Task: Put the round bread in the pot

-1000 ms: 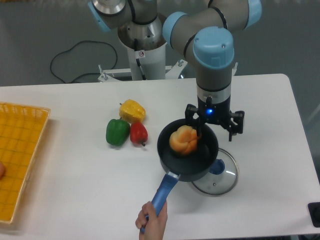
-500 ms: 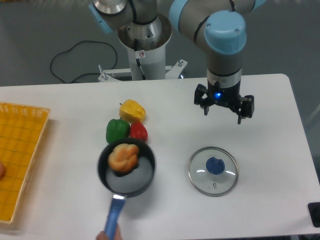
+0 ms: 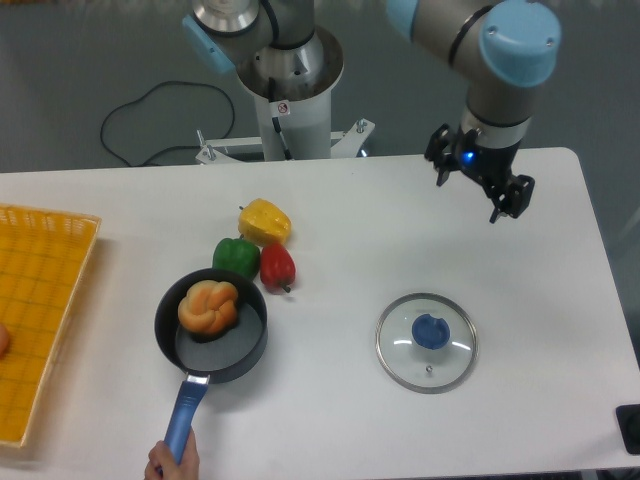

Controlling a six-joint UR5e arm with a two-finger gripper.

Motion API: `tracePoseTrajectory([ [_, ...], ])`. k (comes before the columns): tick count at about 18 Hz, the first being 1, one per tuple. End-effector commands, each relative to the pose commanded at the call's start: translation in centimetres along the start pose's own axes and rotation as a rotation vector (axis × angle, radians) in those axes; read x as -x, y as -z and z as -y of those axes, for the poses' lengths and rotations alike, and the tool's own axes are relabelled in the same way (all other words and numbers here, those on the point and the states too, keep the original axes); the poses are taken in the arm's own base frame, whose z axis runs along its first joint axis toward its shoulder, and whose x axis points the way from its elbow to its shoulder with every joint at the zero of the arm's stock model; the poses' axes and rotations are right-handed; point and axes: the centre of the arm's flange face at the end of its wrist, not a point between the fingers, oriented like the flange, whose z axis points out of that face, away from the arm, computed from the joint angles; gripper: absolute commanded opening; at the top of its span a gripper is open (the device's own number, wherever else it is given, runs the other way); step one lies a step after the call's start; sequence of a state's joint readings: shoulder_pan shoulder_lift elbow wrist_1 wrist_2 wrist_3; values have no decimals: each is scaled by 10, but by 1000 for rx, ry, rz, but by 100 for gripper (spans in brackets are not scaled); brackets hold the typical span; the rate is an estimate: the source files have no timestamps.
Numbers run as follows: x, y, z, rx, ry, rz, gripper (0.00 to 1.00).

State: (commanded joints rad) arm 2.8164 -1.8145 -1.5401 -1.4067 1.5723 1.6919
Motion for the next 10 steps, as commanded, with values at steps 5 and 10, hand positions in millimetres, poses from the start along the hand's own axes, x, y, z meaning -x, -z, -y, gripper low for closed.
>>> tracePoseTrajectory([
  [5,13,-20,-11,-6,15,10,100],
  [10,15,-18,-16,-5,23,28,100],
])
